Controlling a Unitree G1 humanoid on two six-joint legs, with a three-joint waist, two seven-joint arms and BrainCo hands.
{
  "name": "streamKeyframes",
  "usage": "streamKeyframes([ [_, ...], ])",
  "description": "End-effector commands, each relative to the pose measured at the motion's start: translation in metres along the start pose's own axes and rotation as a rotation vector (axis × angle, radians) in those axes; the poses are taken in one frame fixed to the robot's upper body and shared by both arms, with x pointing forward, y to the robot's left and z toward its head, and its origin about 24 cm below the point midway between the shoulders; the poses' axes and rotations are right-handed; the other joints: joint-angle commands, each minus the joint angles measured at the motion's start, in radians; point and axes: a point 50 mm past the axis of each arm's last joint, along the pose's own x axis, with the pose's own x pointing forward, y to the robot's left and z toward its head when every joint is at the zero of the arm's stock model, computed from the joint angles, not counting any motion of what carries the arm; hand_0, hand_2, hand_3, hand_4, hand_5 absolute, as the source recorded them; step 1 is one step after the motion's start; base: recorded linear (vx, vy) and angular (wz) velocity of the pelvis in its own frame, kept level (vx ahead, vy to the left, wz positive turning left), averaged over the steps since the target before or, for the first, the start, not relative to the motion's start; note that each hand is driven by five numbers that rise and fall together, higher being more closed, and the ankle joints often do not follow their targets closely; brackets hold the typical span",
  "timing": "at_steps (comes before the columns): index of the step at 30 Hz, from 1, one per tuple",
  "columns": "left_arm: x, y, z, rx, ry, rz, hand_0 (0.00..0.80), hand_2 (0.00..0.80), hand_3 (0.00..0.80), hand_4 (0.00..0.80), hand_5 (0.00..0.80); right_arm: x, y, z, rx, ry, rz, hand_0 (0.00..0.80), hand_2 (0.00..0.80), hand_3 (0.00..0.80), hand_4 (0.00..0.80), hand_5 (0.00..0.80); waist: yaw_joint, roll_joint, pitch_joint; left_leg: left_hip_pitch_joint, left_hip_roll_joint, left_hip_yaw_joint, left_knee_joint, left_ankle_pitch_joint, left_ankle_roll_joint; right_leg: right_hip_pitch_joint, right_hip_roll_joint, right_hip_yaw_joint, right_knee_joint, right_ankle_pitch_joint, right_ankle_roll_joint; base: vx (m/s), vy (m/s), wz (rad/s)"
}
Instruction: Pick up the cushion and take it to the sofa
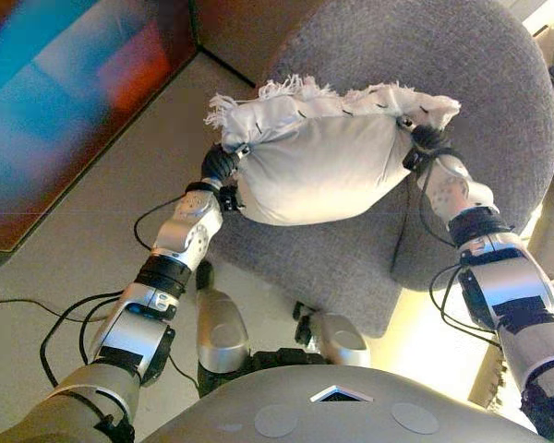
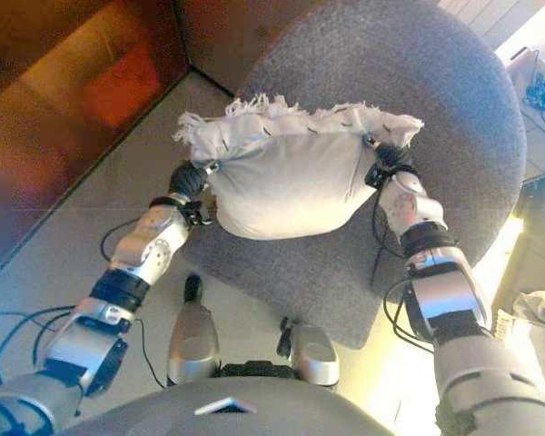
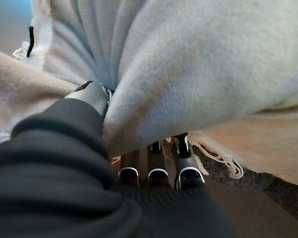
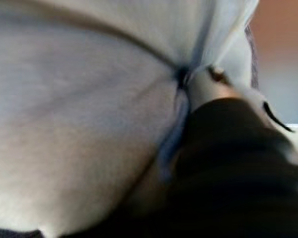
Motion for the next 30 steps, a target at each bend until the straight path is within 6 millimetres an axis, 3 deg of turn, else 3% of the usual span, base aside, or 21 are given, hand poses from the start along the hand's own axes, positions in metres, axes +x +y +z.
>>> streamKeyframes([
  [1, 0.004, -0.014, 0.030, 0.011, -0.110, -0.069, 0.000, 0.000, 0.000, 0.000, 0.000, 0.000, -0.001, 0.041, 0.046, -0.120, -0.047, 0.000, 0.000, 0.000, 0.000, 0.000, 0.054, 0.001, -0.037, -0.013, 0.033, 0.014, 0.060, -0.005, 0.010, -0.009, -0.092, 0.029, 0.120, -0.047, 0.068, 0.000, 0.000, 0.00],
  [6, 0.001, -0.006, 0.035, -0.055, -0.164, -0.007, 0.000, 0.000, 0.000, 0.000, 0.000, 0.000, -0.009, 0.037, 0.040, -0.096, -0.069, 0.000, 0.000, 0.000, 0.000, 0.000, 0.052, 0.005, -0.053, 0.012, 0.034, 0.022, 0.060, -0.009, 0.008, 0.017, -0.090, 0.036, 0.113, -0.055, 0.065, 0.069, 0.017, 0.00],
  [10, -0.007, 0.008, 0.020, -0.101, -0.132, 0.030, 0.000, 0.000, 0.000, 0.000, 0.000, -0.002, -0.029, 0.029, 0.030, -0.091, -0.131, 0.000, 0.000, 0.000, 0.000, 0.000, 0.056, 0.007, -0.092, 0.060, 0.035, 0.036, 0.048, -0.016, 0.008, 0.062, -0.092, 0.033, 0.098, -0.061, 0.066, 0.186, 0.022, -0.01],
  [15, -0.025, 0.023, -0.013, -0.090, -0.029, 0.009, 0.000, 0.000, 0.000, 0.000, 0.000, -0.008, -0.064, 0.039, 0.009, -0.146, -0.230, 0.000, 0.000, 0.000, 0.000, 0.000, 0.057, 0.020, -0.134, 0.110, 0.035, 0.057, 0.033, -0.023, 0.009, 0.098, -0.098, 0.031, 0.081, -0.060, 0.069, 0.154, 0.067, -0.01],
  [19, -0.037, 0.036, -0.028, -0.151, 0.007, 0.030, 0.000, 0.000, 0.000, 0.000, 0.000, -0.014, -0.080, 0.045, -0.026, -0.222, -0.225, 0.000, 0.000, 0.000, 0.000, 0.000, 0.055, 0.031, -0.152, 0.140, 0.032, 0.076, 0.021, -0.027, 0.014, 0.118, -0.103, 0.028, 0.072, -0.059, 0.070, 0.084, 0.099, 0.02],
  [24, -0.050, 0.048, -0.040, -0.210, 0.010, 0.057, 0.000, 0.000, 0.000, 0.000, 0.000, -0.022, -0.105, 0.040, -0.008, -0.259, -0.295, 0.000, 0.000, 0.000, 0.000, 0.000, 0.050, 0.033, -0.176, 0.186, 0.019, 0.101, -0.036, -0.018, 0.027, 0.134, -0.108, 0.007, 0.053, -0.051, 0.074, 0.052, 0.058, -0.01],
  [30, -0.059, 0.051, -0.046, -0.259, 0.017, 0.039, 0.000, 0.000, 0.000, 0.000, 0.000, -0.031, -0.122, 0.054, 0.029, -0.351, -0.370, 0.000, 0.000, 0.000, 0.000, 0.000, 0.041, 0.043, -0.187, 0.200, 0.005, 0.115, -0.042, -0.026, 0.033, 0.128, -0.117, 0.002, 0.045, -0.040, 0.073, 0.009, 0.063, 0.00],
])
